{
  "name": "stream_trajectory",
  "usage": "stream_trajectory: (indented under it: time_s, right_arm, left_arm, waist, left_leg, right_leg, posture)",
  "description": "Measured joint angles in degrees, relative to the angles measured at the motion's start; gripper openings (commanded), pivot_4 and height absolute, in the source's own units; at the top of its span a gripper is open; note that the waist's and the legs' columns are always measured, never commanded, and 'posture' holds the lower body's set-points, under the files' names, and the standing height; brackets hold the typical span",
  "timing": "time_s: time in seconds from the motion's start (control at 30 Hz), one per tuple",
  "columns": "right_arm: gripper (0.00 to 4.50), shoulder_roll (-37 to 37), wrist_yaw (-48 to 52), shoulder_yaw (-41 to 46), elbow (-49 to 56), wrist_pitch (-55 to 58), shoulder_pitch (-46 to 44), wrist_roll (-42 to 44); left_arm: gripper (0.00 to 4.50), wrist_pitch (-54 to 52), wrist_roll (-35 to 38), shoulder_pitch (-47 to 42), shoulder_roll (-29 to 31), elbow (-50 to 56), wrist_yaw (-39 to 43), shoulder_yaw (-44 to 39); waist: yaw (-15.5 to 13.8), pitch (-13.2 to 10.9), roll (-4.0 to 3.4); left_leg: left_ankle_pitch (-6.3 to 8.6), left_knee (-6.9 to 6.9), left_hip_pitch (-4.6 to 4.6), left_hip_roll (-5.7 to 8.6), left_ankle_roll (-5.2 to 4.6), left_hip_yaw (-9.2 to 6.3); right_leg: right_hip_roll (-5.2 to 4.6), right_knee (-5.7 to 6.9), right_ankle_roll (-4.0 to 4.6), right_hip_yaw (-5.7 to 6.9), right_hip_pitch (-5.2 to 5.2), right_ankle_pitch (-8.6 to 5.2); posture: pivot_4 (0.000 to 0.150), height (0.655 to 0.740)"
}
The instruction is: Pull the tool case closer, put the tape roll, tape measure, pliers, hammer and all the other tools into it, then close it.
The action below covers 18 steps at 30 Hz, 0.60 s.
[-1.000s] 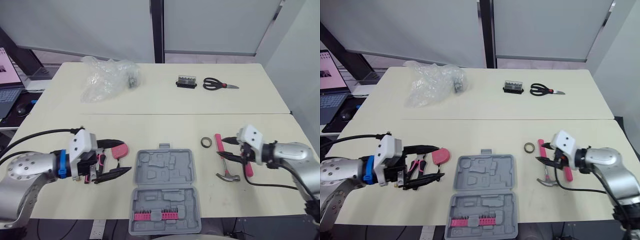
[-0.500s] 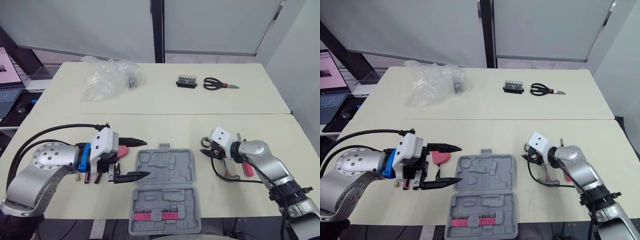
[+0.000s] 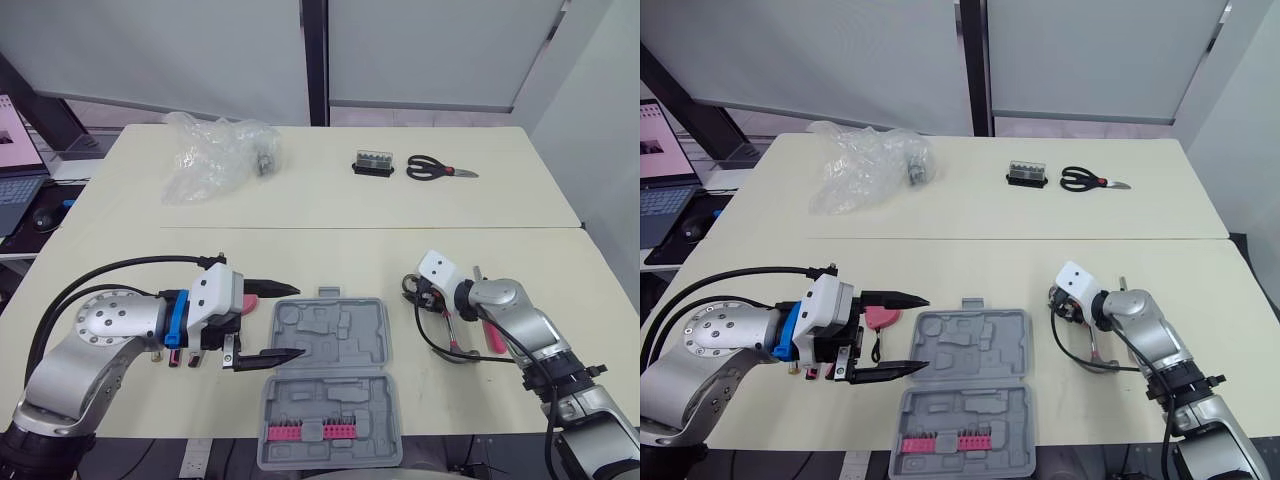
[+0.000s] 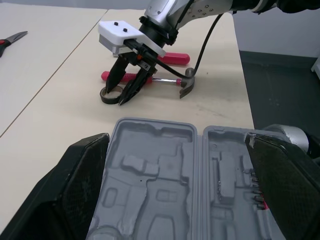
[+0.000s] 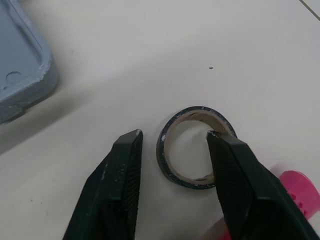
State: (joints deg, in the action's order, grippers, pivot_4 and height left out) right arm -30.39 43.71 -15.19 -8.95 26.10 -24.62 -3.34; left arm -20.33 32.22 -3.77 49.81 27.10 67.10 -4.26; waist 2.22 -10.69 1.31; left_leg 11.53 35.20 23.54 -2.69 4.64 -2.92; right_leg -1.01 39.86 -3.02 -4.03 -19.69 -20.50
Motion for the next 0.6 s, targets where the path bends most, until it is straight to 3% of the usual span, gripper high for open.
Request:
stream_trajectory:
  time_s: [0.23, 0.4, 0.6]
  right_arm:
    - [0.0, 0.15, 0.29, -0.02, 0.01, 0.25, -0.11, 0.0]
    - [0.0, 0.09, 2.17, 0.1, 2.82, 3.16, -0.18, 0.88]
    - [0.0, -1.14, 8.01, 0.5, 17.22, 15.97, -3.77, 7.89]
  left_arm:
    - [4.5, 2.71, -1.89, 1.07, -0.55, -2.24, 0.99, 0.14]
    - [4.5, 3.53, -2.22, 2.52, -0.53, -3.46, 1.03, -0.35]
    - [4.5, 4.7, -3.34, 7.19, 1.87, -7.37, 0.91, -7.88]
  waist:
    - [0.01, 0.0, 0.0]
    - [0.12, -0.01, -0.01]
    - [0.69, -0.03, -0.04]
  left_leg:
    - [0.0, 0.0, 0.0, 0.0, 0.0, 0.01]
    - [0.0, -0.01, 0.01, 0.0, 0.0, 0.01]
    - [0.0, -0.02, 0.04, -0.04, 0.0, -0.02]
  right_leg:
    - [0.0, 0.01, 0.0, 0.0, 0.0, 0.0]
    - [0.0, 0.01, 0.0, -0.01, -0.03, 0.0]
    - [0.02, 0.06, 0.0, 0.0, -0.12, 0.0]
  posture:
    - [0.15, 0.74]
    - [0.15, 0.74]
    - [0.15, 0.74]
